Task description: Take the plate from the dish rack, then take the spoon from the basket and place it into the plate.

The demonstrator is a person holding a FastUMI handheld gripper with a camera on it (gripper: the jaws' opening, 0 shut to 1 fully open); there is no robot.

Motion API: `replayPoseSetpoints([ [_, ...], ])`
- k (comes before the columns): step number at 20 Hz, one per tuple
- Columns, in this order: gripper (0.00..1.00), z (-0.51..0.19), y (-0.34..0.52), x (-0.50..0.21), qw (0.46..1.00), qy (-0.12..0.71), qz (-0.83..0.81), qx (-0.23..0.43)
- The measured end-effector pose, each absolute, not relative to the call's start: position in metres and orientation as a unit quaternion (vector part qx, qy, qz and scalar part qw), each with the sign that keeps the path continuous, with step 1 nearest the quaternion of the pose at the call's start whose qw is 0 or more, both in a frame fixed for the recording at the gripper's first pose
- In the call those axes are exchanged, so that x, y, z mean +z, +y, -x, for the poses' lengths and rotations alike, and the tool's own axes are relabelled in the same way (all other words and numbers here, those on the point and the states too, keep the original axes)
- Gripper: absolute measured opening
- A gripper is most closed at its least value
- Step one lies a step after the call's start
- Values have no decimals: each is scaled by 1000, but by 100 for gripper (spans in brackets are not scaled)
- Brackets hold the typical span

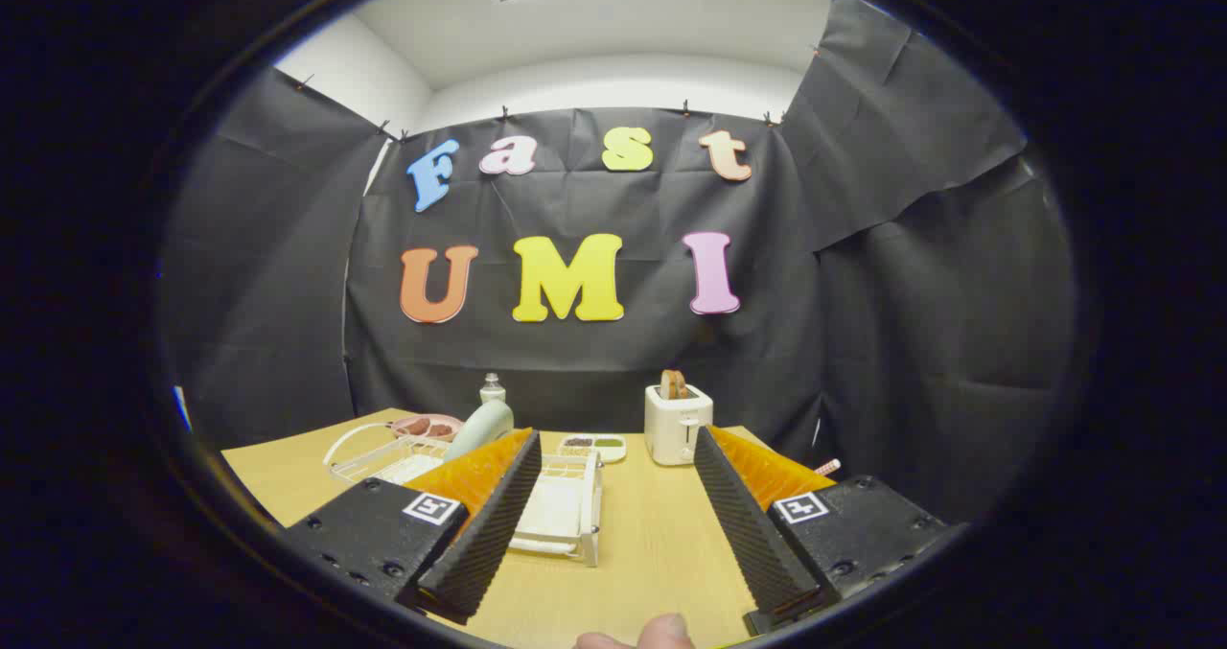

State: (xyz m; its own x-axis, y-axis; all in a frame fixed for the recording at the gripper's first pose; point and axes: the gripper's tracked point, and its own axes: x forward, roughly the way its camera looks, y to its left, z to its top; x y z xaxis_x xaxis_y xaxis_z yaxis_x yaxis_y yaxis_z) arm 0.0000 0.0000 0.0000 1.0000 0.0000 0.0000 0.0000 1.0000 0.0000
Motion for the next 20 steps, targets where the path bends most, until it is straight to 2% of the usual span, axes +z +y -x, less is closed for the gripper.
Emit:
replayPoseSetpoints([
  [20, 100, -19, 15, 8, 1000, 22, 11, 12],
])
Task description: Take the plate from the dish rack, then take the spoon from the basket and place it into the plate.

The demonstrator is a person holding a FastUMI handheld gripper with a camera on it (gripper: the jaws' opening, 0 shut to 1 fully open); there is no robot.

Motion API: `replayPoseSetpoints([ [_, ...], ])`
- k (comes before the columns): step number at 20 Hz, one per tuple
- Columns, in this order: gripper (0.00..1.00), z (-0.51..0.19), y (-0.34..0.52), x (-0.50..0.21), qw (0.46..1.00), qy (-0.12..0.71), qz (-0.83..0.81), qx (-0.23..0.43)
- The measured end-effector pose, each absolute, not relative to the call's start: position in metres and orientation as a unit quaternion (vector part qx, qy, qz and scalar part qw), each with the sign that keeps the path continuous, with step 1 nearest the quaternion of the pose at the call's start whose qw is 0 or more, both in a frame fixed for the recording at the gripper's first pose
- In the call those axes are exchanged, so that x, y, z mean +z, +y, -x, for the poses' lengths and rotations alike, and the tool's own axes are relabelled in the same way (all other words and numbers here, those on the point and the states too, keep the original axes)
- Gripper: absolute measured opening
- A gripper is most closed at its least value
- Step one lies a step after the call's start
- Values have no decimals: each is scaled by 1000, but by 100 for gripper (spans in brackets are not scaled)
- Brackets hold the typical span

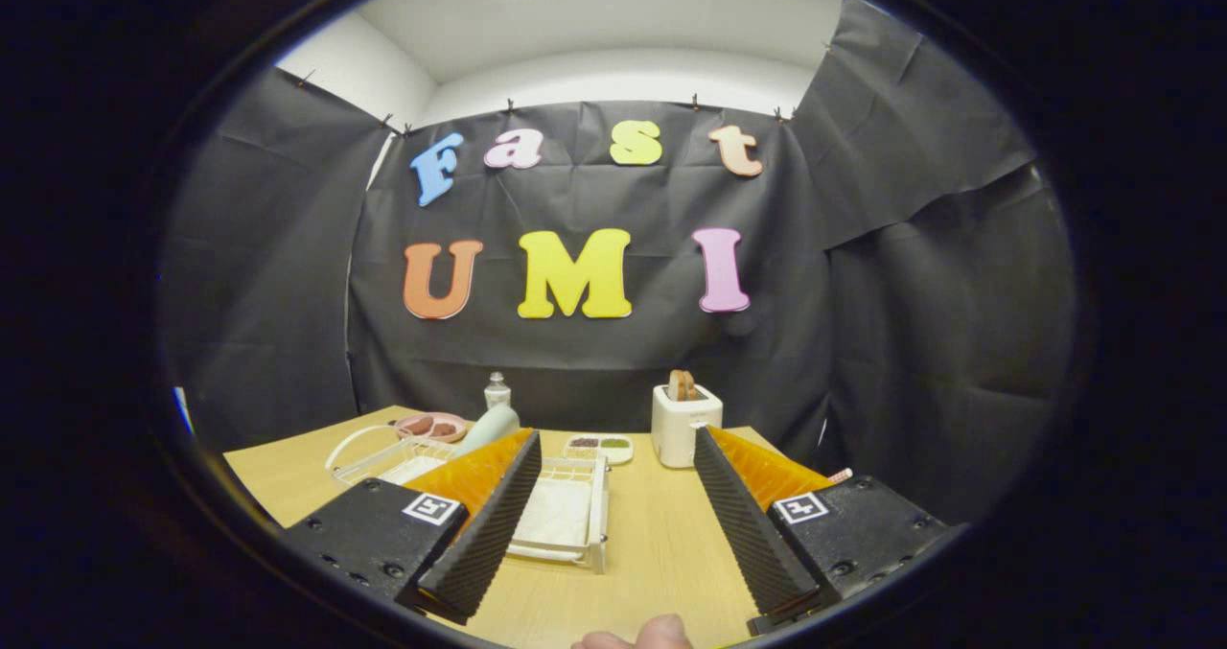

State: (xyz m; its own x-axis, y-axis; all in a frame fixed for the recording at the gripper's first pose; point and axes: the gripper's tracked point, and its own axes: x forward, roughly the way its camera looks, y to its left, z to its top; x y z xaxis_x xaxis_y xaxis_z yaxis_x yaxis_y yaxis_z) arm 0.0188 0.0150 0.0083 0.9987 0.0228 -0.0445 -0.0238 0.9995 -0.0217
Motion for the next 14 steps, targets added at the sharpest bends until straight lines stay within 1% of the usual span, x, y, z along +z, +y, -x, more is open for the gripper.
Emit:
replayPoseSetpoints([
  [5, 100, -32, 25, 16, 999, 43, 17, 19],
  [8, 100, -45, 37, 24, 997, 63, 28, 34],
  [12, 100, -67, 69, 47, 993, 78, 51, 65],
  [14, 100, -83, 88, 52, 989, 101, 56, 87],
])
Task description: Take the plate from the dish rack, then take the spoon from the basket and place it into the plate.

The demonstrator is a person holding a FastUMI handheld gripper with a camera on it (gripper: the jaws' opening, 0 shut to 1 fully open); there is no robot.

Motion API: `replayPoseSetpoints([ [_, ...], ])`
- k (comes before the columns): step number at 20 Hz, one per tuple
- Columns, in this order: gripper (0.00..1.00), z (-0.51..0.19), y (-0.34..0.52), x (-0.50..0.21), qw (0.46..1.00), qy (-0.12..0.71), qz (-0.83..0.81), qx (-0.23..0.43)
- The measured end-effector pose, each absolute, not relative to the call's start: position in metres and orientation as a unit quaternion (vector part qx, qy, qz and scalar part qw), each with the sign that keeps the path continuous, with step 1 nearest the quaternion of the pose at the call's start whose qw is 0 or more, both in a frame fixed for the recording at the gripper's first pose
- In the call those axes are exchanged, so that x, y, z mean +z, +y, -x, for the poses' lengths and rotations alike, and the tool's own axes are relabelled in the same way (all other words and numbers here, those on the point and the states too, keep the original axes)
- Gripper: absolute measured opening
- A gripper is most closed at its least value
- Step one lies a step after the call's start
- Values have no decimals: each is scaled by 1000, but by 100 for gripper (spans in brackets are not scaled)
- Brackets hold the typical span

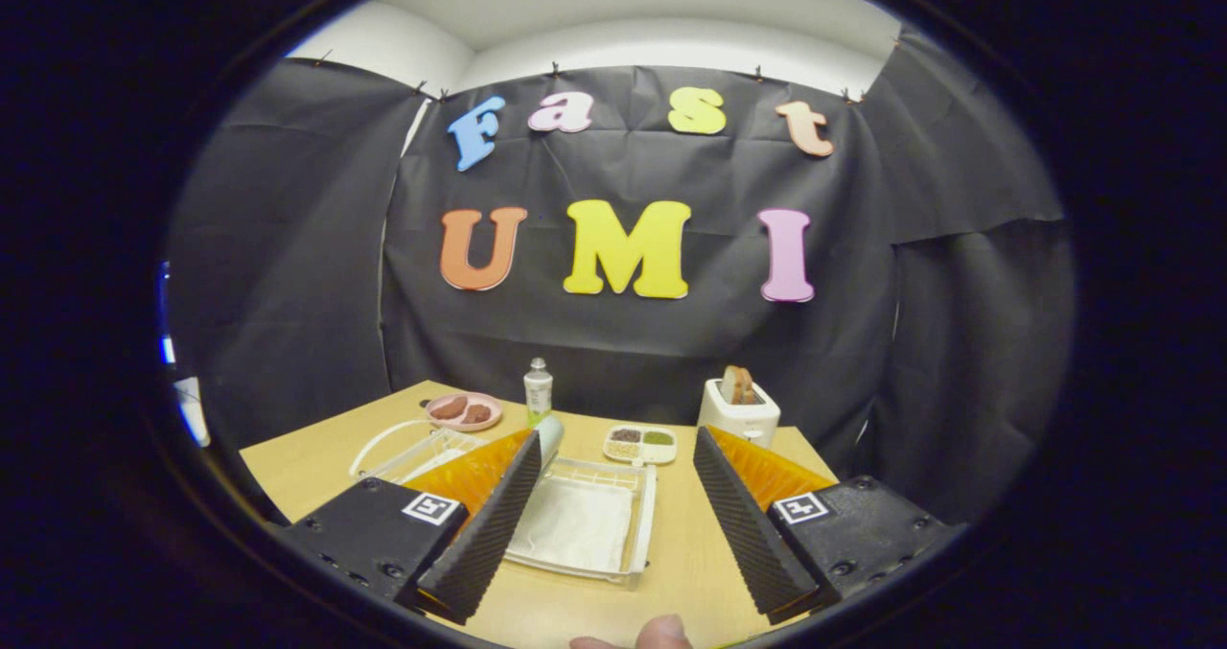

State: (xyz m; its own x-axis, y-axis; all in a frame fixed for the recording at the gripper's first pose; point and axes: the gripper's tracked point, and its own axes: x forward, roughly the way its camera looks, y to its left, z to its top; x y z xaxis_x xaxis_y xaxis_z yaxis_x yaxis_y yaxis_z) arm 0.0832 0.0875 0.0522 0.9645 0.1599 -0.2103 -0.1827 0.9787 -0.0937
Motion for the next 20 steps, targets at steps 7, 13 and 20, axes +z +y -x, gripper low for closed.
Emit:
replayPoseSetpoints([
  [7, 100, -148, 143, 42, 966, 224, 51, 121],
  [13, 100, -188, 177, -11, 939, 314, 77, 119],
  [20, 100, -217, 188, -63, 911, 399, 38, 93],
])
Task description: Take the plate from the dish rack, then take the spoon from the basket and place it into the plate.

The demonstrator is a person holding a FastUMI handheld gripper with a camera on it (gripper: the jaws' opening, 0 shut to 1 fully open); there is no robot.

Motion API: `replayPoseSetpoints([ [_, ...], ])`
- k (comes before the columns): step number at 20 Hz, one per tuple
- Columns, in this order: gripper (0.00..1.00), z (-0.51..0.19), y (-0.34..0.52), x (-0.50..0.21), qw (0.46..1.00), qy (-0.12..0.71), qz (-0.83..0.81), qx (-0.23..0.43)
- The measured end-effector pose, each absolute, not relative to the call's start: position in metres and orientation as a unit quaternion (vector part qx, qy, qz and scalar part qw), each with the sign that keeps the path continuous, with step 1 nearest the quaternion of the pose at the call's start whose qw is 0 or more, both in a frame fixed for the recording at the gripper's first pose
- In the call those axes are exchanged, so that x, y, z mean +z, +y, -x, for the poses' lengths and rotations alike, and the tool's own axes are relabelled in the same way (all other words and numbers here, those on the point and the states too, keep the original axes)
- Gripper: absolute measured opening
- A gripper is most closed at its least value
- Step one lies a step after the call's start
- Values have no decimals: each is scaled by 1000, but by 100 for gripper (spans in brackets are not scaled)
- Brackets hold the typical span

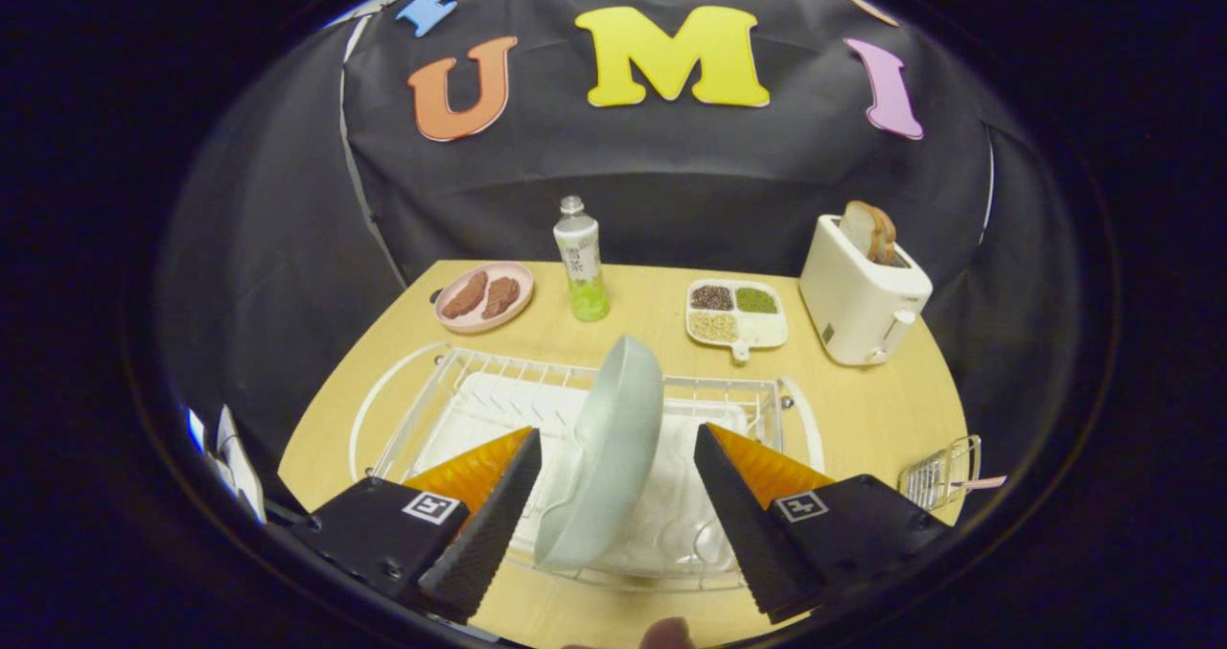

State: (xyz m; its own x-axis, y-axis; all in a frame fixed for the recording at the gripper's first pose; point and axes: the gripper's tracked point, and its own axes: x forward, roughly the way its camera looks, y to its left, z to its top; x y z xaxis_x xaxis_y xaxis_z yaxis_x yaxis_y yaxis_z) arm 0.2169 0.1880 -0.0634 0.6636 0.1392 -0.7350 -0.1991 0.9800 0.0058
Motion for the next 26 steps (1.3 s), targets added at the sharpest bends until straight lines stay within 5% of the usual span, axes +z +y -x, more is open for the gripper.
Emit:
replayPoseSetpoints([
  [13, 45, -223, 192, -100, 874, 485, -22, 6],
  [26, 39, -223, 172, -71, 884, 464, -4, -66],
])
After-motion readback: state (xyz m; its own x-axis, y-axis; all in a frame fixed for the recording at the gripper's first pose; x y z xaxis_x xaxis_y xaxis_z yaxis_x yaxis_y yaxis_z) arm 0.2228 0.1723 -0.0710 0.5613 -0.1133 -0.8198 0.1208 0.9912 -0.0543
